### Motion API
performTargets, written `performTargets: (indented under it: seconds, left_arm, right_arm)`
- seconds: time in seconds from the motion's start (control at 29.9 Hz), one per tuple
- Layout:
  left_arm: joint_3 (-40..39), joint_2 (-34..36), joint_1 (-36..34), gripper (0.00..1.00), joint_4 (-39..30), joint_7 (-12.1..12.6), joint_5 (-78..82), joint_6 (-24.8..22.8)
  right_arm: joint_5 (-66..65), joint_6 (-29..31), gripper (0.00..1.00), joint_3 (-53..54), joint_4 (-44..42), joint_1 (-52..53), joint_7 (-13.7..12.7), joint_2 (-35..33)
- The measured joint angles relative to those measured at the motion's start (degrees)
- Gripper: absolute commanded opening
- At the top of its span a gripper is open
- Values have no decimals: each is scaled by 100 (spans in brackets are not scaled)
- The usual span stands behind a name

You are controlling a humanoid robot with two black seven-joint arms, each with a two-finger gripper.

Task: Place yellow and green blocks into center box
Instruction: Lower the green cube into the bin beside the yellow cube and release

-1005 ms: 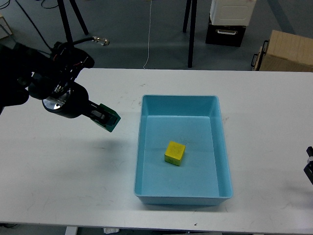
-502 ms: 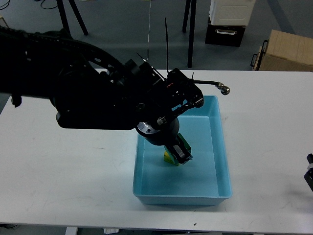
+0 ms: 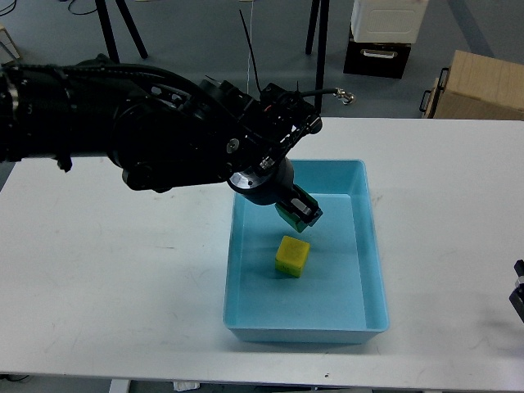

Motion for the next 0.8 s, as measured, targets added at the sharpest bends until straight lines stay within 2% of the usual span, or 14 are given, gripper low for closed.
performTargets:
  seconds: [0.07,0.13,0.37,0.5,0.6,0.7,0.8]
  left_arm:
    - [0,0,56,26,7,-1,0,0]
    - [4,0,103,41,7,-2,0,0]
    - [32,0,277,50,7,-45,-4,1]
    - [25,0,394,67,-4,-77,-4,1]
    - [4,0,436,79,-10,-194,-4,1]
    - [-8,0,429,85,-25,-365,-4,1]
    - [-27,0,335,88,-51,-428,-7,1]
  right_arm:
    - [0,0,100,4,-26,3,0,0]
    - [0,0,100,5,-75,6,-3,0]
    - [0,0,100,4,-177,-5,-9,-3]
    - [0,0,100,10,-180,-31,-9,-8]
    - [0,0,100,12,-180,-35,-9,-9]
    - [0,0,100,-2,-176,-36,-9,-9]
    - [0,0,100,-5,-164,-36,-9,-9]
